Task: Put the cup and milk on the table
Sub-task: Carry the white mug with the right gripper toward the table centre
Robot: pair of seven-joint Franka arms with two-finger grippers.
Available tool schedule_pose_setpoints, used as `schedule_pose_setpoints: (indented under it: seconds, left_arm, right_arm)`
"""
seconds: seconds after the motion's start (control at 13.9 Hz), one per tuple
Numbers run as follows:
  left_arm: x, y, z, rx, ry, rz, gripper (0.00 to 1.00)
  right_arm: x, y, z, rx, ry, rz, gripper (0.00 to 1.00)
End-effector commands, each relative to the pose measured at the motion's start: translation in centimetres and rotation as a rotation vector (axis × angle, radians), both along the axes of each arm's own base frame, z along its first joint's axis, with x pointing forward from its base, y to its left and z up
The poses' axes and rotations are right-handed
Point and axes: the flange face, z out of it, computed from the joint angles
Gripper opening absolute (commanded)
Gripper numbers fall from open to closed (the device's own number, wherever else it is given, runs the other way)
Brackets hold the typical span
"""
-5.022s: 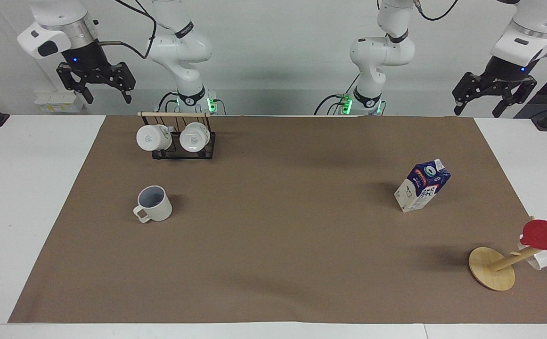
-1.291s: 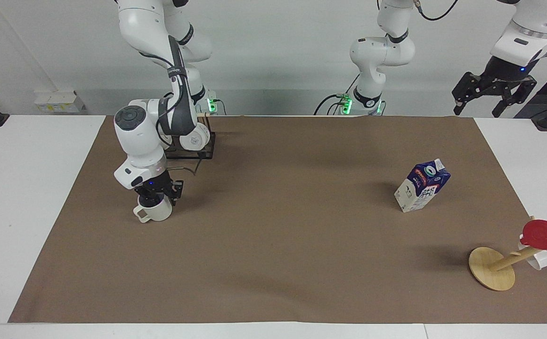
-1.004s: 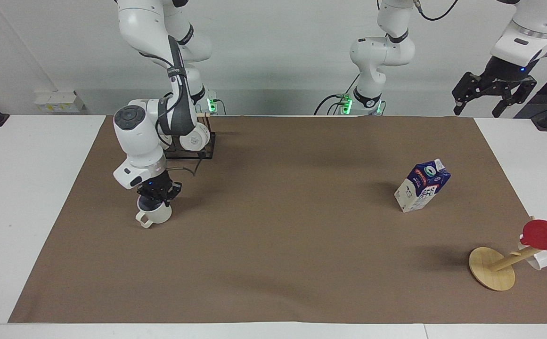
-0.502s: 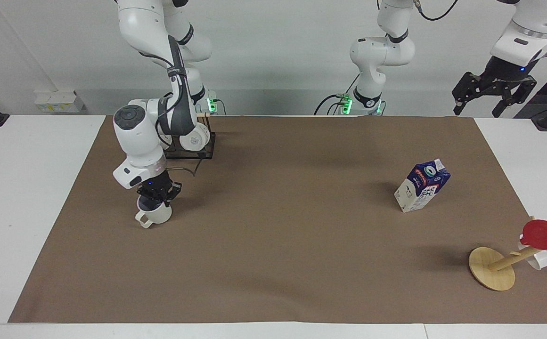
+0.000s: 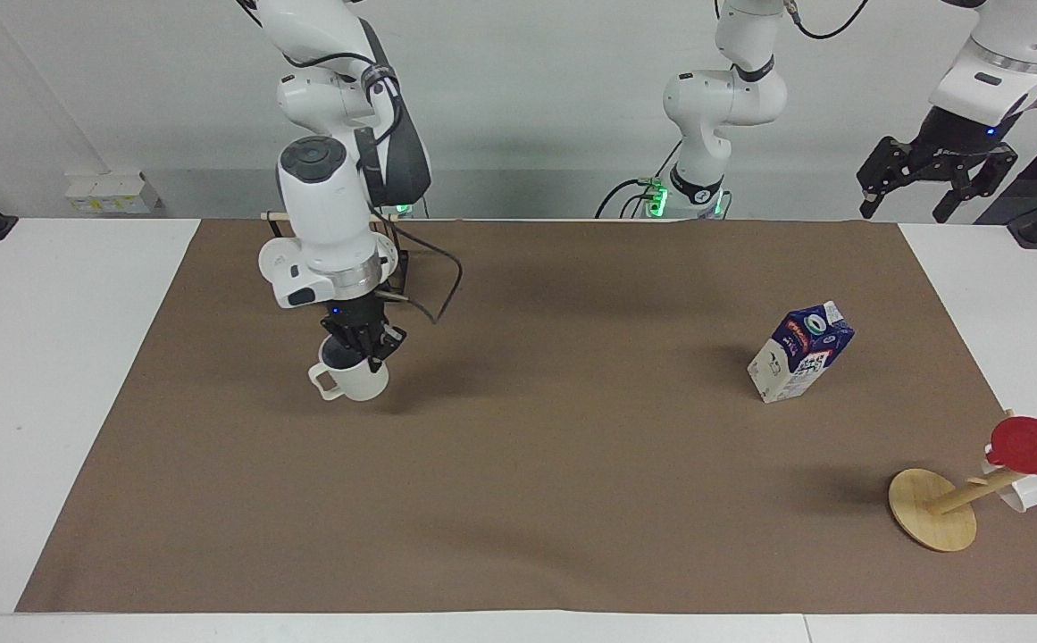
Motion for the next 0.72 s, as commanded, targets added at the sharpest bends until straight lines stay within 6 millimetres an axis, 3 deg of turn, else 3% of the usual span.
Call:
schedule_pose_setpoints:
  seconds: [0.0, 0.29, 0.65]
  left_arm:
    - [0.0, 0.0, 0.3, -0.003, -0.002, 0.000, 1.00]
    - [0.0, 0.0, 0.3, -0.003, -0.002, 0.000, 1.00]
    - [0.0, 0.0, 0.3, -0.003, -0.002, 0.000, 1.00]
  right_arm:
    - [1.3, 3.7, -0.1, -0.009, -0.020, -0.046, 0.00]
    - [0.6, 10.3, -2.9, -0.052, -0.041, -0.032, 0.00]
    - [-0.5, 14.0, -5.2, -0.056, -0.079, -0.004, 0.00]
